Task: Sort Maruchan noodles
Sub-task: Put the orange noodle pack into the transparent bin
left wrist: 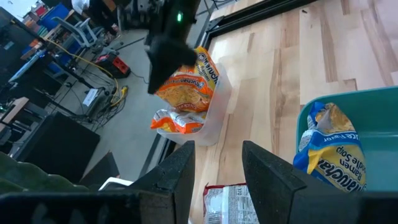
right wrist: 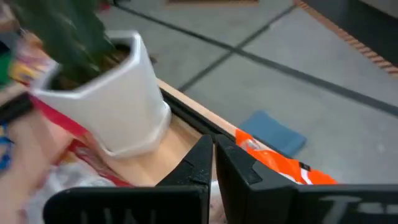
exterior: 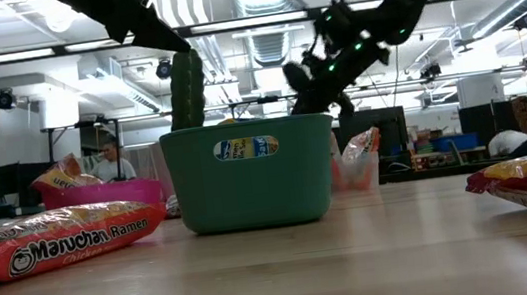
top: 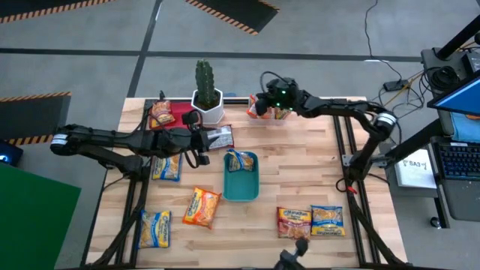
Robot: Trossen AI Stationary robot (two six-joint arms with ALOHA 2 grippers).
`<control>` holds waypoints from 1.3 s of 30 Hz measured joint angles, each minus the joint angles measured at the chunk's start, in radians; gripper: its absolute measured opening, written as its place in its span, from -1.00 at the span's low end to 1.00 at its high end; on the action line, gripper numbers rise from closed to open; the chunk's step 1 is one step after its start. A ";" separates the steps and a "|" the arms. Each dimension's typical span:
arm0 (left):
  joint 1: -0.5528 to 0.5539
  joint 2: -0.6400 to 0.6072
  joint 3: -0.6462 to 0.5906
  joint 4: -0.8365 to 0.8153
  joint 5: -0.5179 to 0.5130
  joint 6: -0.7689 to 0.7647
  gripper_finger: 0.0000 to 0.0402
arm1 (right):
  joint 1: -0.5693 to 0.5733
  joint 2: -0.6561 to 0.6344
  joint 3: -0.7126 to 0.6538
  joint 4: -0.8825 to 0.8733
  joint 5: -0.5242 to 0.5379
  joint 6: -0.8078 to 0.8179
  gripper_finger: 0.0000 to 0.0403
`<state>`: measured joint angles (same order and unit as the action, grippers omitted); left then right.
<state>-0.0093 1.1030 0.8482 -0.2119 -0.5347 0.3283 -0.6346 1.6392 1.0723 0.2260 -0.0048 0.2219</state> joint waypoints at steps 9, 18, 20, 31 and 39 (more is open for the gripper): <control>0.001 0.000 0.000 -0.007 0.000 -0.008 -0.42 | -0.004 0.161 0.172 -0.309 0.282 -0.131 -0.96; 0.001 0.000 0.000 -0.013 0.000 -0.008 -0.42 | -0.005 0.240 0.177 -0.311 0.265 -0.109 -0.96; 0.001 0.000 0.000 -0.016 -0.003 -0.008 -0.42 | -0.005 0.240 0.175 -0.312 0.263 -0.106 -0.96; 0.001 0.000 0.000 -0.033 -0.005 -0.020 -0.42 | 0.000 0.146 0.200 -0.356 0.266 -0.114 -0.96; 0.001 0.000 0.000 -0.053 -0.005 -0.058 -0.42 | -0.001 0.156 0.150 -0.363 0.275 -0.117 -0.96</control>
<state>-0.0082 1.1034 0.8482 -0.2647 -0.5400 0.2703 -0.6353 1.7953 1.2219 -0.1373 0.2697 0.1050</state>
